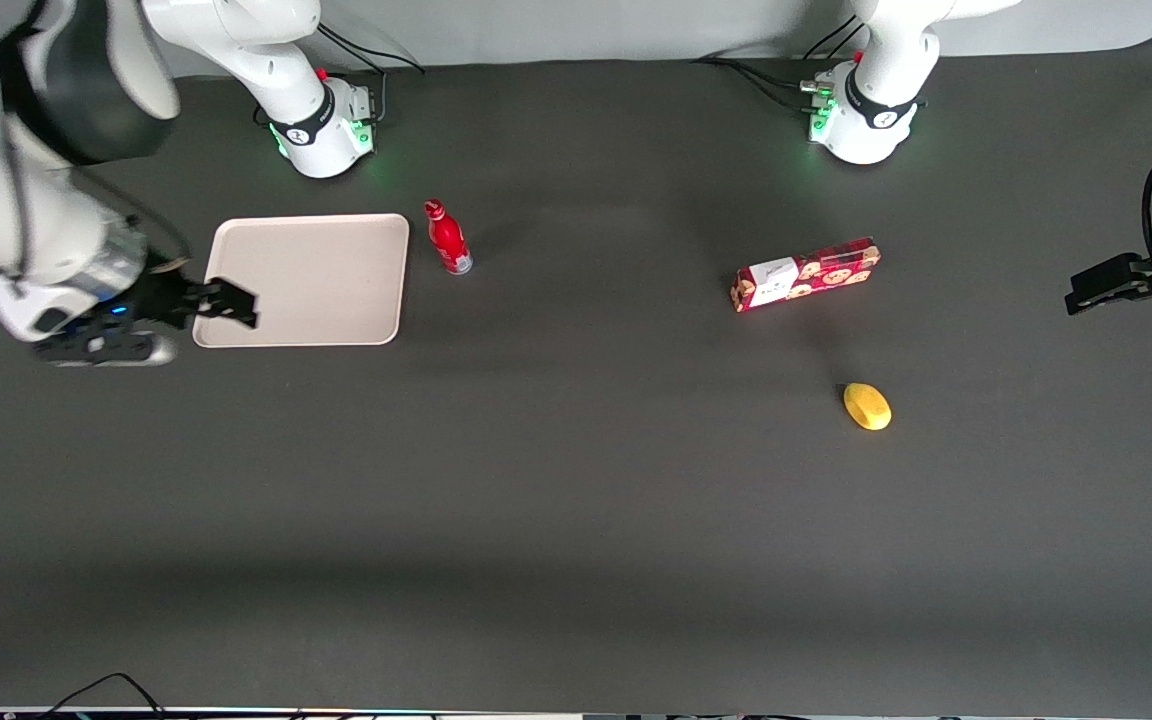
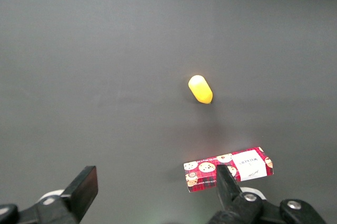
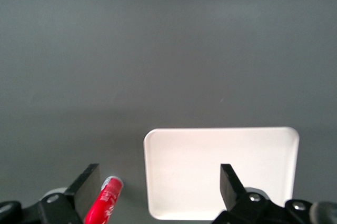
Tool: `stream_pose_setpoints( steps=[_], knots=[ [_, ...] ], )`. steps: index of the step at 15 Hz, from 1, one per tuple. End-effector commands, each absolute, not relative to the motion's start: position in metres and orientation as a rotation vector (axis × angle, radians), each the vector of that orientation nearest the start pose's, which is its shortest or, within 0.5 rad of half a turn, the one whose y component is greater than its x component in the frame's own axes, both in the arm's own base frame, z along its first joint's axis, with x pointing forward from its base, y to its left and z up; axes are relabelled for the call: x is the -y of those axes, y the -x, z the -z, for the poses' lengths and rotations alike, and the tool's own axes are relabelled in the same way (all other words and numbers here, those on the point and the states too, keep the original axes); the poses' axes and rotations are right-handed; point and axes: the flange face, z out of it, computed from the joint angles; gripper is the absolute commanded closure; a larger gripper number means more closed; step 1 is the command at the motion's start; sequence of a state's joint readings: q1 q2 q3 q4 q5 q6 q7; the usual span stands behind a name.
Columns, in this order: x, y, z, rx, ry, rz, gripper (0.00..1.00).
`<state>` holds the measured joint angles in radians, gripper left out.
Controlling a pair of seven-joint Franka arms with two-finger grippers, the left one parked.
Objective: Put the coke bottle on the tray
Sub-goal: 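Move the right gripper over the tray toward the red Coca-Cola bottle, then lower the open right gripper around the bottle's neck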
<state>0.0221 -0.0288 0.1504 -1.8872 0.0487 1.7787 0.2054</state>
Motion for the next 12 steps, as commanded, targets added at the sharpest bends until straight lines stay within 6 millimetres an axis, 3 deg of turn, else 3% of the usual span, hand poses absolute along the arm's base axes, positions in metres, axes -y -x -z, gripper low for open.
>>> stream_pose_setpoints(
  steps=[1, 6, 9, 12],
  knots=[
    [-0.162, -0.466, -0.473, -0.064, 3.122, -0.105, 0.00],
    [-0.254, -0.400, -0.430, -0.063, 3.145, -0.122, 0.00],
    [-0.277, -0.363, -0.400, -0.049, 3.100, -0.077, 0.00],
    [-0.282, -0.346, -0.374, -0.029, 3.101, -0.088, 0.00]
  ],
)
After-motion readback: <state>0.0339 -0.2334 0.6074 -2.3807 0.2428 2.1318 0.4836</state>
